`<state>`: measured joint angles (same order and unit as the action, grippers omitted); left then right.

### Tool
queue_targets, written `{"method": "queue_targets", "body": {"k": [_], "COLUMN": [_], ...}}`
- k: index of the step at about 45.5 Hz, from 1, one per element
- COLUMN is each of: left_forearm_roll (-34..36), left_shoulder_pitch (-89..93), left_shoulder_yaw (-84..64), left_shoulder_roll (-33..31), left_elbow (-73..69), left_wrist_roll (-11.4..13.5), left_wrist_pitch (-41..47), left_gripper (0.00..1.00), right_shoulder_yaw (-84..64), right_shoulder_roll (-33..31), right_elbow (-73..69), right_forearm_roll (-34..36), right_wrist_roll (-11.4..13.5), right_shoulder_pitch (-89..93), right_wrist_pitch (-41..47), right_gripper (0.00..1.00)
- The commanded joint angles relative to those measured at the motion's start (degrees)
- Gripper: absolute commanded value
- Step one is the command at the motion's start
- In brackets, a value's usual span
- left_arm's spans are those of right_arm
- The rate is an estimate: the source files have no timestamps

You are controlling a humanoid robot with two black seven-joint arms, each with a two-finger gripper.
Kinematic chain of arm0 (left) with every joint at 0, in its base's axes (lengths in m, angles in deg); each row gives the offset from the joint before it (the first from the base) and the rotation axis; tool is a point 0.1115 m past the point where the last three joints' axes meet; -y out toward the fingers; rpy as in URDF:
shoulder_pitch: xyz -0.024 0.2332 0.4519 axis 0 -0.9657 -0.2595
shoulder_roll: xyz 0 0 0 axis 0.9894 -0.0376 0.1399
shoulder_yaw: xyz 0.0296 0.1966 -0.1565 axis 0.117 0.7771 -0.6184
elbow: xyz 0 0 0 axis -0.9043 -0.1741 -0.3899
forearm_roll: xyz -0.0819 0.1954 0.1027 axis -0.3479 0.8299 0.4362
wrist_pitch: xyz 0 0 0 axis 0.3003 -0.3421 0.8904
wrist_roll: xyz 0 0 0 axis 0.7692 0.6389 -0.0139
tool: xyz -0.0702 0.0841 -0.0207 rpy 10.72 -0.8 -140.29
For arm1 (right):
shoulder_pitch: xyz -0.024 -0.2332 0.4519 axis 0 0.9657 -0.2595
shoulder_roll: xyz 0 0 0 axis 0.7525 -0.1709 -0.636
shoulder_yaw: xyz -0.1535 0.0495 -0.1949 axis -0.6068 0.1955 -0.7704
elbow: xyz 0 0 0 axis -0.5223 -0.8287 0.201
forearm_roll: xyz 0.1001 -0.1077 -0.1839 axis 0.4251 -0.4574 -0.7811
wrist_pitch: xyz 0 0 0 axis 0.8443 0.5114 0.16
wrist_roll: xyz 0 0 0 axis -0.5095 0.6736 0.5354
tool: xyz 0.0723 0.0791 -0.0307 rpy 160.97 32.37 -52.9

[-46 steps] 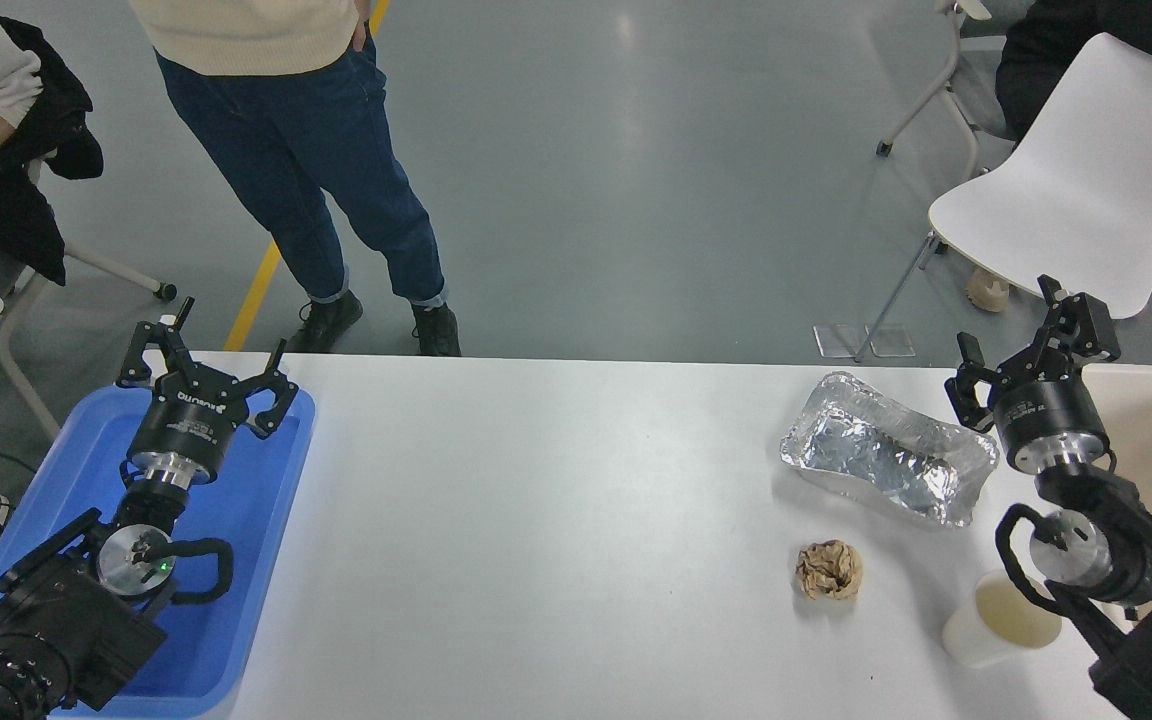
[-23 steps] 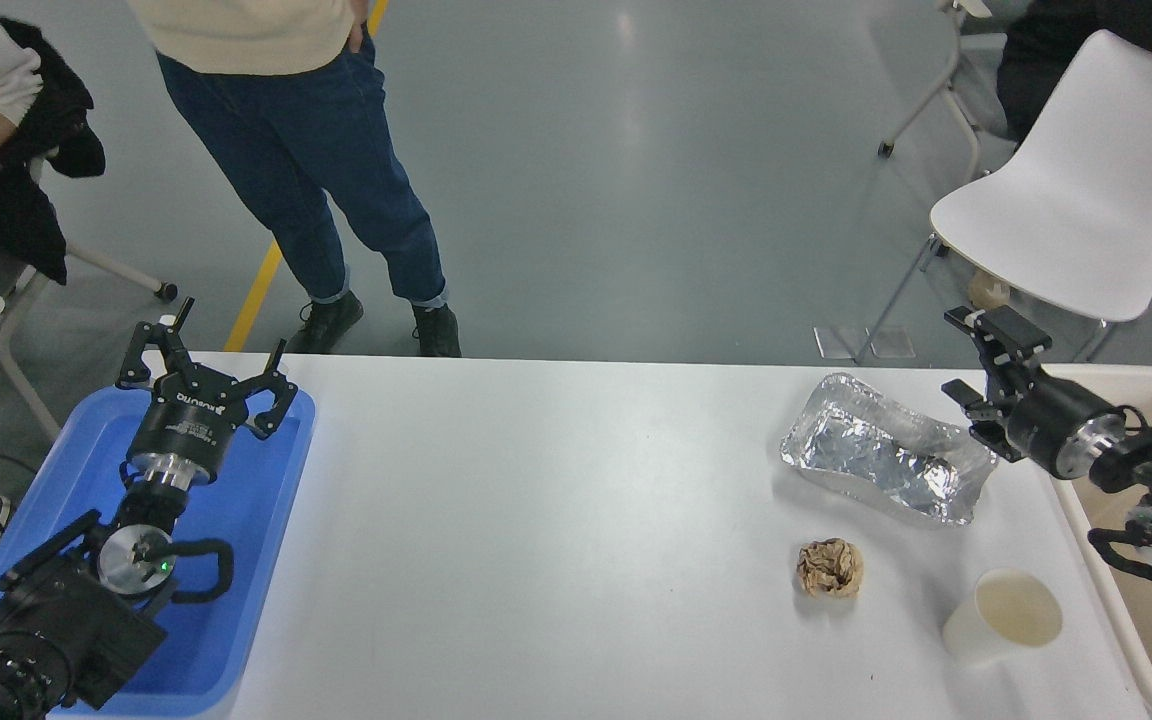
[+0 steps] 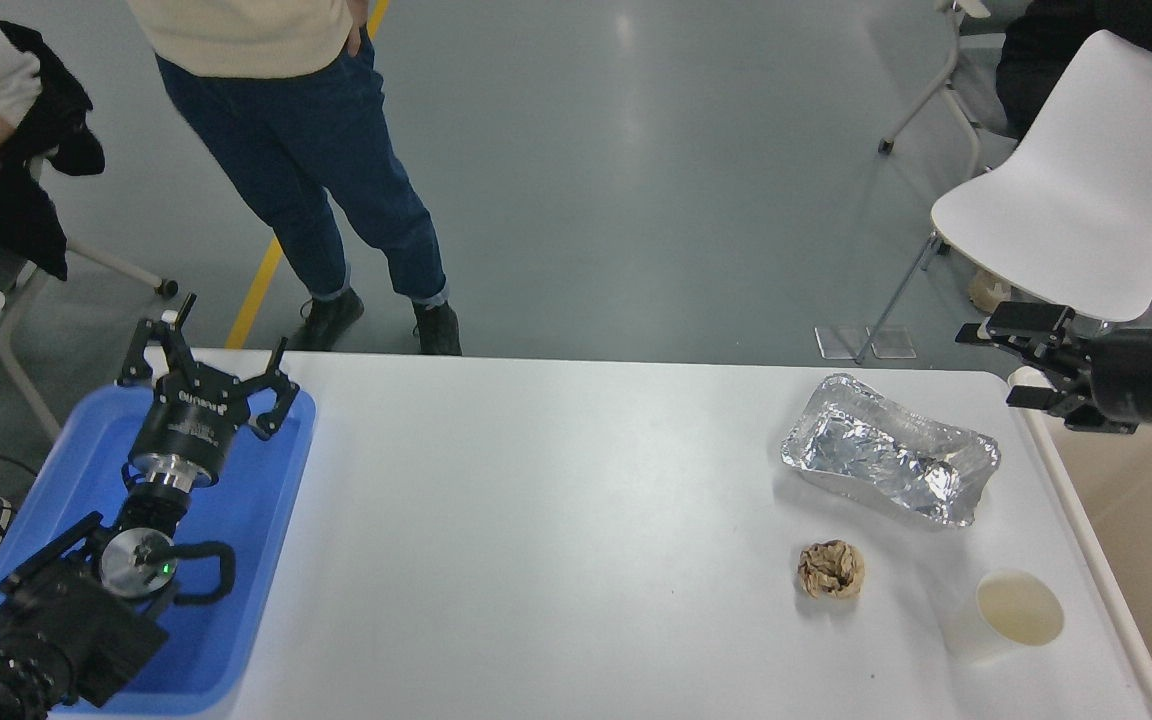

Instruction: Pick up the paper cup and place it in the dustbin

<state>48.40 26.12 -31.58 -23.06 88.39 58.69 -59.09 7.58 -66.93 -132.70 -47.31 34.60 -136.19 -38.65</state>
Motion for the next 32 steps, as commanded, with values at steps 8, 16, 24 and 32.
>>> {"method": "queue_targets", "body": {"k": [8, 16, 24, 32], "left_forearm_roll": [0.04, 0.04, 0.04, -0.04], "left_shoulder_pitch": [0.0, 0.0, 0.0, 0.0], "left_shoulder_yaw": [0.0, 0.0, 0.0, 0.0], "left_shoulder_roll": [0.0, 0.0, 0.0, 0.0], "left_elbow": [0.0, 0.0, 0.0, 0.0], "left_wrist_roll": [-0.08, -0.08, -0.08, -0.08], "left_wrist_pitch": [0.01, 0.01, 0.01, 0.01], "left_gripper": [1.0, 1.0, 1.0, 1.0], "right_shoulder_yaw": [-19.32, -21.34, -23.97, -25.12], "right_shoulder_roll": [10.29, 16.8, 20.06, 19.71], "right_elbow": [-2.32, -3.91, -6.1, -9.44], "right_forearm_roll": [-7.67, -14.96, -19.28, -19.37], "right_wrist_roll": [0.3, 0.3, 0.3, 0.3], "right_shoulder_pitch": [-25.05, -27.52, -31.46, -37.8], "right_wrist_pitch": [13.12, 13.12, 13.12, 13.12], "right_gripper": [1.0, 1.0, 1.0, 1.0]}}
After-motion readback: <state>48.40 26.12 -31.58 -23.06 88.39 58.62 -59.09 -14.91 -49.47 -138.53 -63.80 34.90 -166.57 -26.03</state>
